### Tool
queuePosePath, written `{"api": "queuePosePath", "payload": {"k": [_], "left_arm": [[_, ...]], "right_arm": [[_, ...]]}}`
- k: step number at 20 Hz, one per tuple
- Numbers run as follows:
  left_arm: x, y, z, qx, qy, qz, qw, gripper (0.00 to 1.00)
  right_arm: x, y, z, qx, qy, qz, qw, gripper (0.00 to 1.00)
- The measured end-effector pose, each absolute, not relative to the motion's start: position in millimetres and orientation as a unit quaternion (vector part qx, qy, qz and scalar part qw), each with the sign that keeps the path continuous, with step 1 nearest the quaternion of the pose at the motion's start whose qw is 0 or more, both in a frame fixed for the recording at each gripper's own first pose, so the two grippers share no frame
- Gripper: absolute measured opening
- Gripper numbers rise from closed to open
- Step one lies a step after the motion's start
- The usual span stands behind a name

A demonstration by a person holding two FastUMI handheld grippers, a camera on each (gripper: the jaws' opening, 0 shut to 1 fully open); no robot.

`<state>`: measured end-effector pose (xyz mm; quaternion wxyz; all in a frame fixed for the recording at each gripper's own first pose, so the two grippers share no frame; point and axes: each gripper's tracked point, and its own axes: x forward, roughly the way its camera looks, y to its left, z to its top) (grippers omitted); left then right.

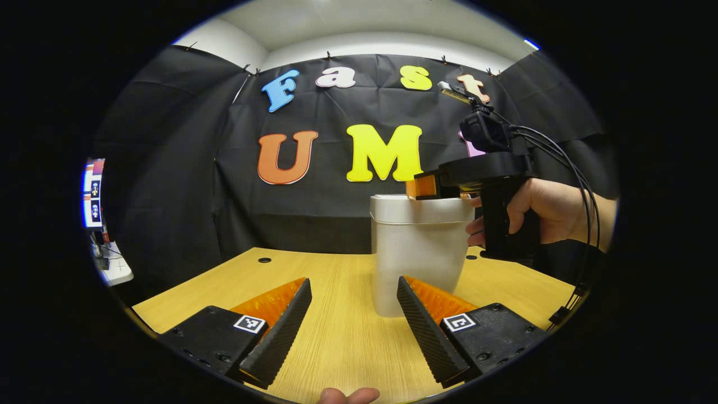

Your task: Press the lid of the desktop garbage bin to open it, pick up the crumpled paper on the desktop and throw it into the bin, then pick up the pop can on the desktop and drop it into the bin, and finally close the garbage bin lid.

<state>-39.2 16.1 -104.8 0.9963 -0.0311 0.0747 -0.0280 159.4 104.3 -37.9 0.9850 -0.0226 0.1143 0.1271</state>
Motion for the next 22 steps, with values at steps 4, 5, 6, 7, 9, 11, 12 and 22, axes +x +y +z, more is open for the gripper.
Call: {"api": "queuePosePath", "payload": {"k": [4,5,6,7,9,11,12,22], "left_arm": [[-40,13,-110,-0.028,0.078,-0.027,0.996,0.99],[-41,15,-110,-0.027,0.081,-0.024,0.996,0.99],[-43,17,-109,-0.026,0.079,-0.022,0.996,0.99],[-43,18,-106,-0.026,0.076,-0.02,0.997,0.99],[-43,19,-101,-0.022,0.07,-0.015,0.997,0.99],[-42,22,-97,-0.015,0.068,-0.011,0.998,0.98],[-40,23,-93,-0.011,0.064,-0.009,0.998,0.99],[-18,22,-57,-0.006,0.023,-0.002,1.0,0.98]], "right_arm": [[158,104,-36,-0.004,0.068,0.116,0.991,0.97],[157,104,-35,-0.007,0.067,0.114,0.991,0.98],[157,105,-30,-0.005,0.053,0.112,0.992,0.97],[158,105,-27,-0.006,0.046,0.109,0.993,0.96],[153,105,-24,-0.008,0.041,0.108,0.993,0.95],[153,96,-10,-0.007,0.014,0.091,0.996,0.94],[149,94,-2,0.003,-0.002,0.088,0.996,0.96],[61,13,-21,0.064,-0.025,0.01,0.998,0.95]]}}
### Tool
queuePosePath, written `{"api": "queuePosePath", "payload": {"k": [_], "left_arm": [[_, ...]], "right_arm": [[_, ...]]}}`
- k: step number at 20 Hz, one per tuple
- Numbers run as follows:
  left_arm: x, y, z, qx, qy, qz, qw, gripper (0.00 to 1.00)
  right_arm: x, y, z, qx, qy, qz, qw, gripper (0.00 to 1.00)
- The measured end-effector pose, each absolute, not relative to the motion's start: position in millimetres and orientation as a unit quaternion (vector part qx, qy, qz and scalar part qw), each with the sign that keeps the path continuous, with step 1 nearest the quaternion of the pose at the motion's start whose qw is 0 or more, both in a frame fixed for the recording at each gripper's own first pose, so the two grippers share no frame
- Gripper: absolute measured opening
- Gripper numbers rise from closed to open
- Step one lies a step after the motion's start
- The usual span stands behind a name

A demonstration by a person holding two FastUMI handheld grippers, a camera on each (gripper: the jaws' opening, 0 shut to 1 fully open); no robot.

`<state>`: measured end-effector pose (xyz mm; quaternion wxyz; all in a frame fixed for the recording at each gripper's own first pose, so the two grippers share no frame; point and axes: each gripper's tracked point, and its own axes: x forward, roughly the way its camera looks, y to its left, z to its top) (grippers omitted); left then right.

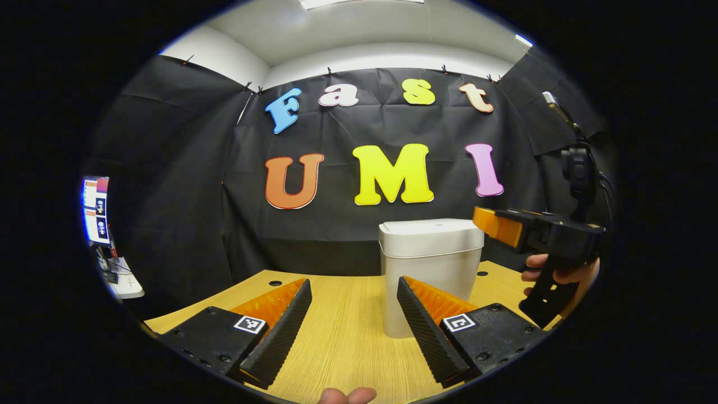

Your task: Press the lid of the desktop garbage bin to open it, pick up the crumpled paper on the desktop and throw it into the bin, then pick up the pop can on the desktop and drop it into the bin, and finally close the garbage bin lid.

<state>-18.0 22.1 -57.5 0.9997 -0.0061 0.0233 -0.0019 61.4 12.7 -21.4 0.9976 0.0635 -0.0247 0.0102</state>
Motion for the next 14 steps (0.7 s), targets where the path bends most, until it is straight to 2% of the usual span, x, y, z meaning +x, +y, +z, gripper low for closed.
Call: {"api": "queuePosePath", "payload": {"k": [4,5,9,12,13,14], "left_arm": [[-14,6,-52,-0.012,0.015,-0.013,1.0,0.98],[-13,4,-51,-0.011,0.014,-0.013,1.0,0.99],[-13,10,-53,0.003,0.012,0.006,1.0,0.98],[-14,4,-57,0.005,0.015,0.009,1.0,0.98],[-14,1,-56,0.004,0.014,0.007,1.0,0.98],[-16,-3,-54,0.002,0.013,0.005,1.0,0.98]], "right_arm": [[32,-8,-32,0.078,-0.029,-0.009,0.996,0.95],[25,-9,-38,0.073,-0.028,-0.008,0.997,0.99],[3,-14,-48,0.054,-0.026,-0.008,0.998,0.92],[-10,-19,-45,0.02,-0.042,-0.009,0.999,0.96],[-13,-21,-42,0.016,-0.049,-0.009,0.999,0.92],[-16,-21,-39,0.017,-0.056,-0.009,0.998,0.95]]}}
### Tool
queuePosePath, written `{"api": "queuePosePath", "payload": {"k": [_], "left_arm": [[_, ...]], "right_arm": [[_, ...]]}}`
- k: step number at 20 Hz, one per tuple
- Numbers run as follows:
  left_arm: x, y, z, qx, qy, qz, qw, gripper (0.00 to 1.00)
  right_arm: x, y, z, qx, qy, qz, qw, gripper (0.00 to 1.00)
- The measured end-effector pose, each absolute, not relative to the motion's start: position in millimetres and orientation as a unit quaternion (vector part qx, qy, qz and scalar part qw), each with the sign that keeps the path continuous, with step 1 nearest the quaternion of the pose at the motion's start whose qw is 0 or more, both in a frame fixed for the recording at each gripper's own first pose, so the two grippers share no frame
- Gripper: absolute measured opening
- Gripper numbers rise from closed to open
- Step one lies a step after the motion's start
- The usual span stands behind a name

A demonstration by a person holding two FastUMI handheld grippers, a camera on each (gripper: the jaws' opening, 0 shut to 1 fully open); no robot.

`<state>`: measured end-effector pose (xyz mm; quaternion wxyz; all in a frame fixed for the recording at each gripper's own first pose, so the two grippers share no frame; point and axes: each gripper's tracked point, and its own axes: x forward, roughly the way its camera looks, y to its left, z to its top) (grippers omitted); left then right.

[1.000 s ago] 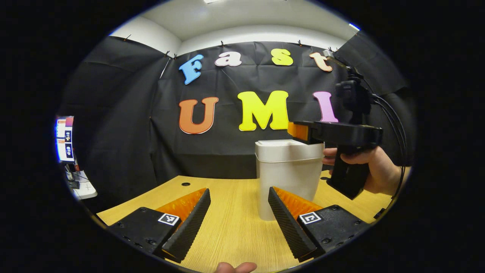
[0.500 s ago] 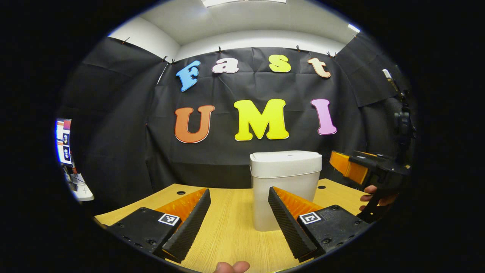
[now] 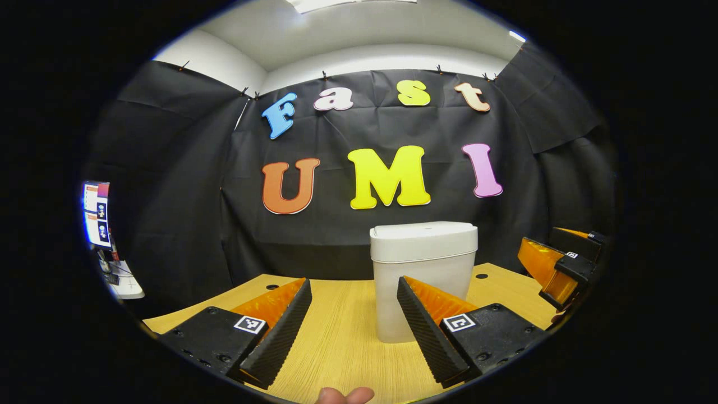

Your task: Press the lid of the desktop garbage bin to open it, pick up the crumpled paper on the desktop and throw it into the bin, then pick up the pop can on the desktop and drop it into the bin, and finally close the garbage bin lid.

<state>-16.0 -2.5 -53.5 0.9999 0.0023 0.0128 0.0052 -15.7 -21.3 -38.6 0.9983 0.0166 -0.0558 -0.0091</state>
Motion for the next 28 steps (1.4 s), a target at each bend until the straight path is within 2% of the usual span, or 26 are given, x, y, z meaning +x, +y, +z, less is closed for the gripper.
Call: {"api": "queuePosePath", "payload": {"k": [9,10,11,13,14,16,17,18,27,28], "left_arm": [[-21,-13,-46,0.009,0.004,0.002,1.0,0.98],[-20,-12,-47,0.007,0.005,0.003,1.0,0.99],[-21,-12,-47,0.004,0.005,0.003,1.0,0.98],[-22,-10,-47,0.003,0.005,0.003,1.0,0.98],[-22,-10,-47,0.004,0.005,0.004,1.0,0.98],[-23,-8,-47,0.005,0.004,0.004,1.0,0.98],[-22,-7,-47,0.005,0.004,0.005,1.0,0.98],[-22,-6,-48,0.004,0.005,0.005,1.0,0.98],[-22,0,-49,0.002,0.005,0.009,1.0,0.98],[-22,-1,-48,0.002,0.004,0.008,1.0,0.98]], "right_arm": [[-21,-23,-41,0.016,-0.057,-0.012,0.998,0.95],[-21,-21,-41,0.016,-0.057,-0.011,0.998,0.92],[-20,-18,-43,0.013,-0.055,-0.01,0.998,0.95],[-20,-15,-44,0.007,-0.052,-0.008,0.999,0.95],[-21,-13,-45,0.004,-0.051,-0.008,0.999,0.92],[-20,-11,-46,0.003,-0.049,-0.007,0.999,0.96],[-20,-10,-47,0.004,-0.048,-0.007,0.999,0.92],[-20,-9,-47,0.005,-0.047,-0.006,0.999,0.96],[-21,-6,-46,0.0,-0.048,-0.01,0.999,0.96],[-20,-5,-46,0.001,-0.048,-0.009,0.999,0.93]]}}
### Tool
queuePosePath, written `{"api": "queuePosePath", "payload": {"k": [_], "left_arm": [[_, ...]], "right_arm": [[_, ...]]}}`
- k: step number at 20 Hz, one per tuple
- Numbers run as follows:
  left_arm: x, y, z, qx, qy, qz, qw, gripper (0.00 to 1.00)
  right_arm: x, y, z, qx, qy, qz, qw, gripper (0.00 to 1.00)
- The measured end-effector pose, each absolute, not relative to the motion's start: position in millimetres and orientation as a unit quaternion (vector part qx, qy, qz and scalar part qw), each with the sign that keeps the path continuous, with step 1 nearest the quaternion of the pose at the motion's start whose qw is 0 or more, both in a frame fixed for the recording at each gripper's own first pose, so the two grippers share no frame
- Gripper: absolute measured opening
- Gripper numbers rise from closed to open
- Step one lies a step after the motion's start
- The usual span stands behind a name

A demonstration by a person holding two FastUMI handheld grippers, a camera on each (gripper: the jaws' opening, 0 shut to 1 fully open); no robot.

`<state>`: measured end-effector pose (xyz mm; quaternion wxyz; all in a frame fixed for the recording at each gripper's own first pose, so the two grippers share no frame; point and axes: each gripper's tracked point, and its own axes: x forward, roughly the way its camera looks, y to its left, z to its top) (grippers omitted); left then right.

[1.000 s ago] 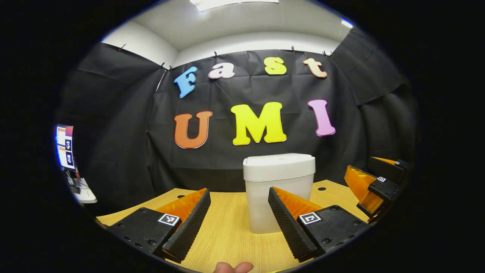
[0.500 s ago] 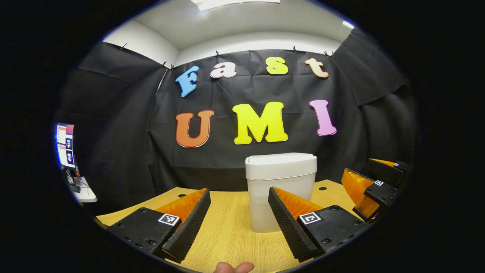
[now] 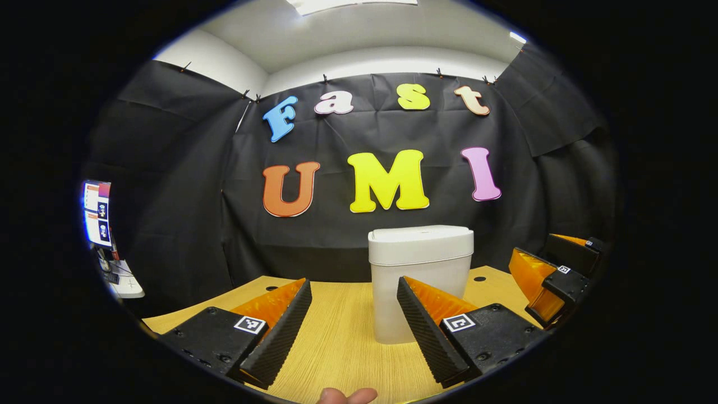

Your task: Press the lid of the desktop garbage bin to open it, pick up the crumpled paper on the desktop and throw it into the bin, then pick up the pop can on the desktop and drop it into the bin, and finally close the garbage bin lid.

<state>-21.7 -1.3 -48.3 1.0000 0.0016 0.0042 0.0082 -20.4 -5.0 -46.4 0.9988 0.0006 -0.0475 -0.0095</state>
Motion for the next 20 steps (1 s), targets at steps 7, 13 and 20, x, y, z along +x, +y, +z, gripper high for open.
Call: {"api": "queuePosePath", "payload": {"k": [7,13,20], "left_arm": [[-22.6,-2.6,-49.4,0.001,0.004,0.005,1.0,0.98],[-25.1,-3.3,-46.3,0.001,0.0,0.004,1.0,0.99],[-27.5,-1.9,-43.4,0.001,-0.004,0.006,1.0,0.98]], "right_arm": [[-21.2,-6.2,-47.3,0.004,-0.044,-0.01,0.999,0.93],[-24.3,-6.7,-47.9,0.003,-0.044,-0.011,0.999,0.96],[-28.2,-4.6,-44.3,0.004,-0.049,-0.008,0.999,0.96]]}}
